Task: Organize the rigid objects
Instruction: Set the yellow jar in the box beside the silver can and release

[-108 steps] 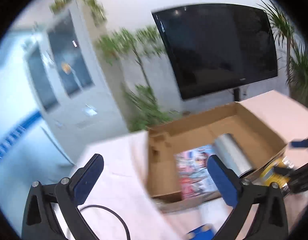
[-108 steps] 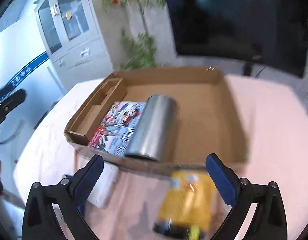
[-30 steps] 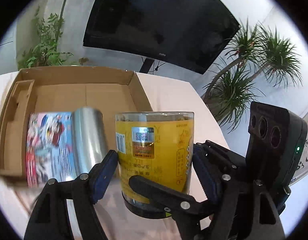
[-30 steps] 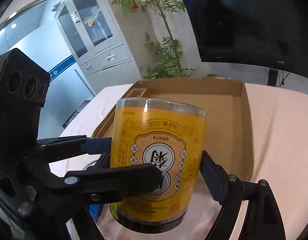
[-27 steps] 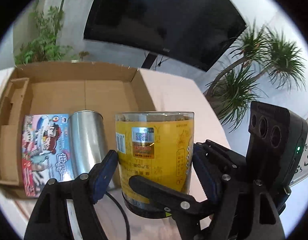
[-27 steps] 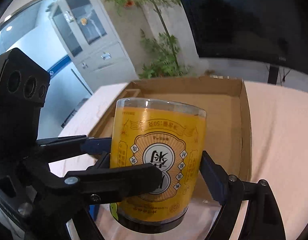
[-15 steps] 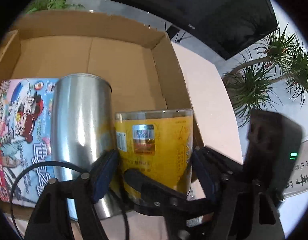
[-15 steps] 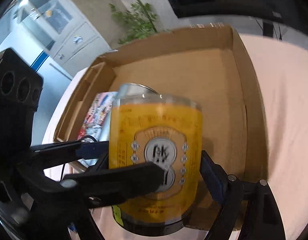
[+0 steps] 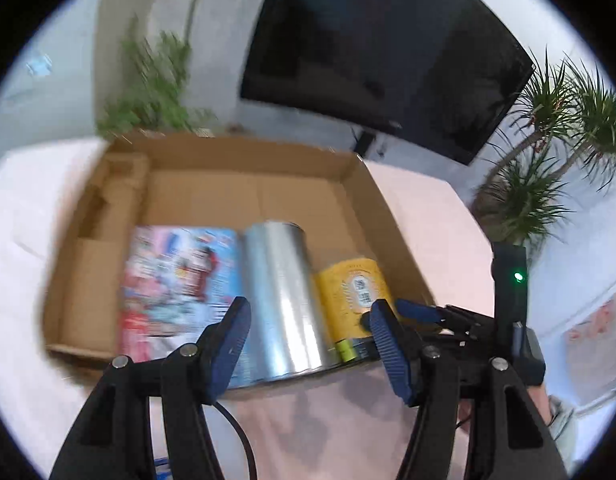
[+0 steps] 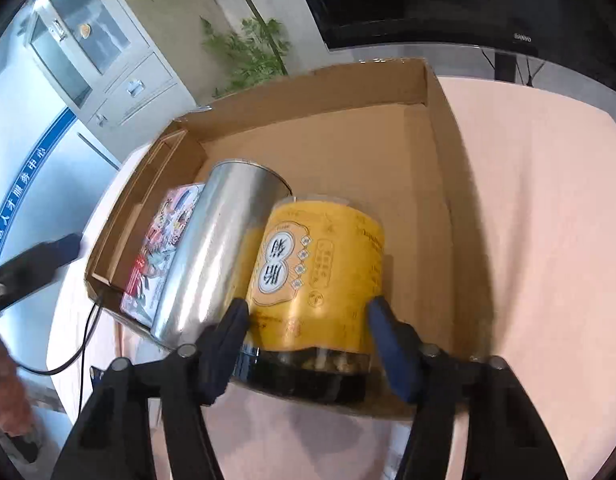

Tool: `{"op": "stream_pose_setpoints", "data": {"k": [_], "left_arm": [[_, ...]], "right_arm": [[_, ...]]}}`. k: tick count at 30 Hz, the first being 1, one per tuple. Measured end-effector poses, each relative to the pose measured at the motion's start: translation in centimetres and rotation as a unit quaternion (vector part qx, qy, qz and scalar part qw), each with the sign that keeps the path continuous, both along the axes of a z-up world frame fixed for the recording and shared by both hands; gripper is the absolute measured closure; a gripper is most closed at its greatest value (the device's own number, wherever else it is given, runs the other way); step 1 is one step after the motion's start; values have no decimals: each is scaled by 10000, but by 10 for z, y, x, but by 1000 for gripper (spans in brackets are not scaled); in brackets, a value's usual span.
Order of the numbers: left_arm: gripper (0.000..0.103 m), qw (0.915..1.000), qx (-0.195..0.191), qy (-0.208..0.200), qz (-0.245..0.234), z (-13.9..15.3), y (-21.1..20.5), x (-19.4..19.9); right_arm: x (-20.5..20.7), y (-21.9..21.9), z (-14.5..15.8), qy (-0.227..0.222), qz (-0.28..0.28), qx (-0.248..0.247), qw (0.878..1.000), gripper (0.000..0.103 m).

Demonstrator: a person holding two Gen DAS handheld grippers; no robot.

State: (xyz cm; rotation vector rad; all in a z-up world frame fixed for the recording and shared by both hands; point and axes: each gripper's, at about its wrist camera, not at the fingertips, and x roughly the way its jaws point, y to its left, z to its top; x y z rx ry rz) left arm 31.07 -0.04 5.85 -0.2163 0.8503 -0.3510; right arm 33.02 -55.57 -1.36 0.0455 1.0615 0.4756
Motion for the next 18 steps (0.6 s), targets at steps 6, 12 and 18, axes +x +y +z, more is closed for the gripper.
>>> {"op": "stream_pose_setpoints", "data": {"k": [6, 12, 18], "left_arm": [[16, 9806, 1339, -1233, 726, 22, 14, -78], [1, 9582, 1840, -1609, 1488, -1, 24, -135], [1, 9699, 1795, -942, 1347, -38, 25, -151]], "right_arm": [[-35, 6, 20, -357, -44, 86, 9993, 22], [-156, 3, 40, -1760, 54, -603, 9825, 0], [-179, -56, -9, -1111, -570, -1247, 9843, 27]]}}
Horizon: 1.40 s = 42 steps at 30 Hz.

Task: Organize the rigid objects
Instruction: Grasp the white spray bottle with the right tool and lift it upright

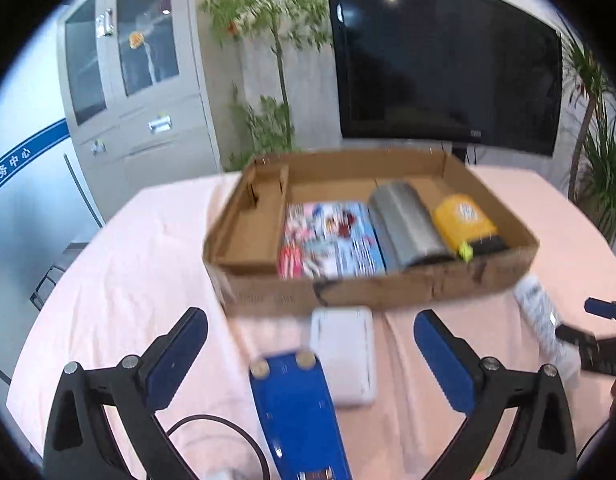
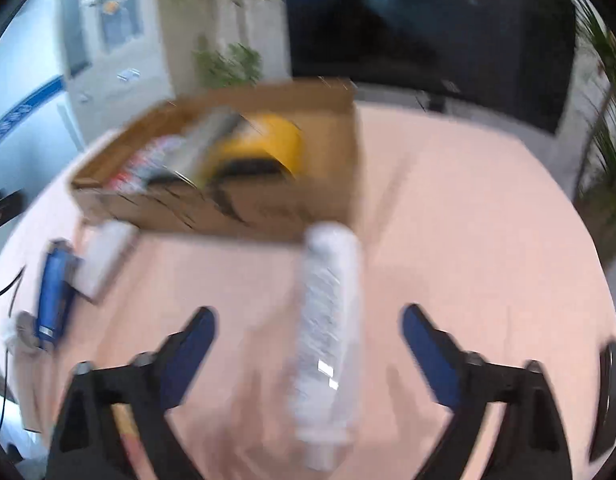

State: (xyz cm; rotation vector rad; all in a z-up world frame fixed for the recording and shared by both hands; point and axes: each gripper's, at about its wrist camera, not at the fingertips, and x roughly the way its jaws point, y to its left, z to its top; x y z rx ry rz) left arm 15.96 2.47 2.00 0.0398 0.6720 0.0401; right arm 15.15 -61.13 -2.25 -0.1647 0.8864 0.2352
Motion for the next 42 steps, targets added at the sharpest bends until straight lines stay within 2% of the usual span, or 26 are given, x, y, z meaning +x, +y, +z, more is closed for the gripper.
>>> {"op": "stream_pose_setpoints", "data": {"k": [1, 4, 7, 9, 12, 14, 16, 18, 19, 20, 22, 23, 24, 25, 26, 28, 29, 30, 31, 33, 36, 37, 39, 40, 41, 42], "left_arm": [[1, 10000, -1, 42, -75, -2, -3, -3], [1, 9990, -17, 105, -432, 1, -17, -9], [1, 9947, -55, 173, -1016, 8, -34, -10], [1, 9892, -39, 263, -1440, 8, -45, -8], [1, 9721, 17, 534, -2285, 5, -71, 3], [1, 9595, 115, 766, -2708, -3, -90, 13], [1, 9472, 190, 958, -3053, -10, -109, 22], [5, 9327, 131, 1189, -3401, -20, -127, 31], [6, 9256, 104, 1306, -3550, -25, -137, 36], [8, 9145, 84, 1485, -3763, -33, -148, 41], [22, 8990, 56, 1818, -3984, -47, -161, 50], [35, 8903, -34, 2113, -4033, -55, -165, 54], [41, 8832, -192, 2345, -4057, -61, -165, 56], [41, 8750, -432, 2543, -4096, -65, -164, 57], [41, 8696, -578, 2673, -4110, -67, -161, 56], [41, 8613, -653, 2907, -4115, -73, -156, 52], [41, 8603, -638, 2956, -4104, -74, -155, 51], [44, 8603, -624, 3013, -4065, -77, -153, 50], [46, 8596, -673, 3111, -3998, -80, -151, 51], [58, 8558, -758, 3295, -3915, -84, -149, 52], [60, 8471, -843, 3401, -3996, -87, -149, 47], [60, 8457, -788, 3418, -4023, -89, -153, 44], [58, 8486, -775, 3408, -3972, -91, -156, 44], [58, 8520, -841, 3417, -3877, -91, -154, 46], [58, 8530, -903, 3433, -3827, -91, -152, 48], [58, 8519, -1011, 3477, -3783, -93, -150, 51]], "right_arm": [[3, -5, -9, 181, -103, -94, 9997, 38], [6, -11, -30, 671, 1, -70, 9977, 60], [-9, 3, -32, 566, 364, -262, 9974, 60], [-25, 12, -31, 572, 1057, -132, 9927, 61], [-56, 23, -30, 469, 2270, -304, 9723, 61], [-72, 23, -29, 321, 2700, -718, 9597, 59], [-75, 11, -21, 111, 2496, -1001, 9631, 49], [-71, -16, -4, -79, 1908, -1024, 9762, 48], [-71, -34, 7, -34, 1597, -709, 9846, 48], [-68, -48, 16, 85, 1461, -345, 9886, 48], [-71, -62, 22, 328, 1341, 363, 9898, 48], [-73, -68, 20, 513, 1227, 791, 9880, 48], [-74, -72, 16, 687, 1073, 1110, 9856, 48], [-72, -74, 9, 921, 869, 1457, 9812, 48], [-69, -78, -3, 1257, 540, 1952, 9712, 48], [-63, -80, -20, 1624, 135, 2584, 9522, 46], [-57, -78, -26, 1720, 24, 2927, 9406, 46], [-51, -73, -29, 1747, -36, 3090, 9349, 46], [-43, -65, -31, 1761, -87, 3190, 9312, 46], [-29, -49, -36, 1823, -205, 3209, 9292, 46], [-6, -25, -53, 2096, -539, 3214, 9219, 46], [0, -18, -58, 2127, -602, 3160, 9226, 46], [10, -5, -58, 2046, -653, 3001, 9294, 46], [13, 0, -56, 2013, -664, 2863, 9344, 49], [17, 6, -54, 1924, -673, 2642, 9427, 53], [18, 9, -54, 1856, -656, 2588, 9457, 53]]}}
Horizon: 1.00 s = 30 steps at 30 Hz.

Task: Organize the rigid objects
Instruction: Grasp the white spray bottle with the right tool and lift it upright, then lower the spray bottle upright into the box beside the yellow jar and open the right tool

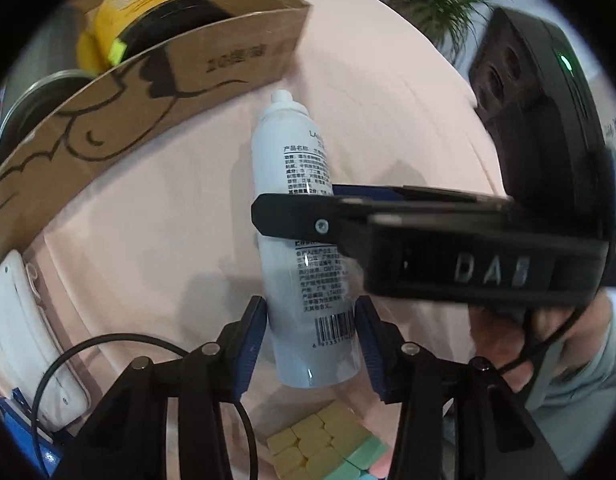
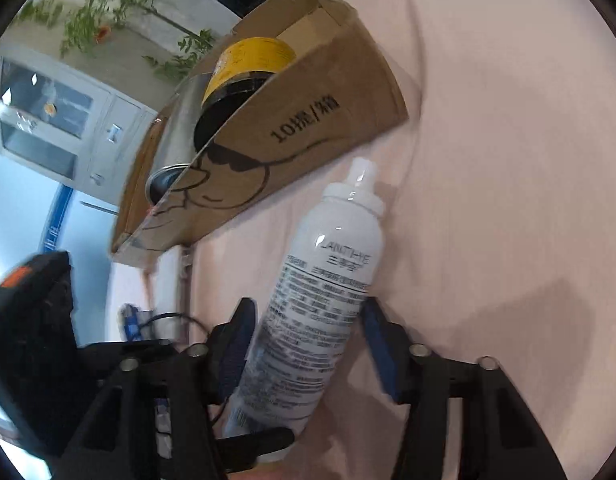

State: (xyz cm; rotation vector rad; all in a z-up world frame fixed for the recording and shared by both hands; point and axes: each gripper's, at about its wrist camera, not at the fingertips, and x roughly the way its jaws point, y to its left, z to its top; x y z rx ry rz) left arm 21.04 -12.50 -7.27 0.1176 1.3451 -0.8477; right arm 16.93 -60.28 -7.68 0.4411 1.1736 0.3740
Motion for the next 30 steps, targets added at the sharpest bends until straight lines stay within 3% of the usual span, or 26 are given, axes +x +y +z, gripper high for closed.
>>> {"op": "stream_pose_setpoints", "data": {"k": [4, 8, 13, 18, 24, 30], "left_arm": [[59, 9999, -57, -22, 126, 0, 3, -5], [60, 9988, -135, -430, 209, 21, 3, -21], [60, 9918, -302, -1148, 465, 70, 0, -22], [60, 9781, -646, -1621, 1138, 107, 1, 18], [60, 9647, -1036, -1464, 1928, 115, 7, 81], [60, 9631, -980, -955, 2319, 79, -11, 138]], "right_arm": [[-7, 0, 2, -141, -81, 11, 9999, 55], [-14, -7, 16, -369, -212, 298, 9987, 57], [-13, -16, 76, -1103, -123, 340, 9932, 60], [28, -4, 143, -1886, 373, 21, 9813, 61], [104, 9, 190, -2058, 1100, -475, 9712, 61], [180, 20, 179, -1657, 1731, -809, 9675, 61]]}}
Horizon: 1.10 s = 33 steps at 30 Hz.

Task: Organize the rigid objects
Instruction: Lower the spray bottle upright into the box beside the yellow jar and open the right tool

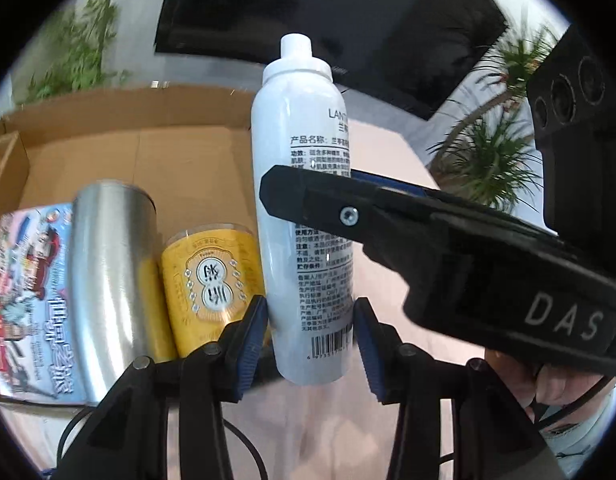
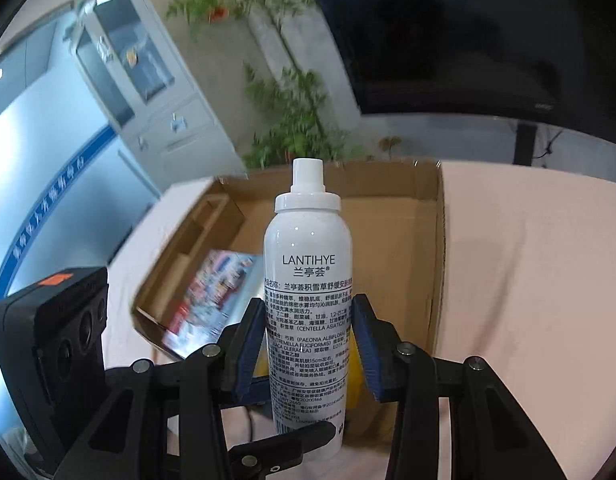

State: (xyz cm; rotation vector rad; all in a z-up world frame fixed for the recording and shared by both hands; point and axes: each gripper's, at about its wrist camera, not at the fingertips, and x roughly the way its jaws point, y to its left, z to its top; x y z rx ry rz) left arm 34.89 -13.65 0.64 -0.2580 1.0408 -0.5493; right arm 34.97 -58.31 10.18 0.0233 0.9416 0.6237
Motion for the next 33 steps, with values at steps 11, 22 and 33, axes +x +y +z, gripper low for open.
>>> {"op": "stream_pose_setpoints", "data": {"k": [11, 22, 33], "left_arm": [[59, 9981, 232, 547, -150, -28, -31, 10], [59, 9961, 596, -532, 369, 29, 36, -61], [19, 9257, 2286, -1879, 2357, 110, 204, -200]], "right_arm": [[26, -48, -65, 457, -191, 355, 9981, 61], [13, -29, -97, 637, -889, 133, 9939, 16], [-193, -3, -4, -193, -1331, 173, 9908, 0]]}}
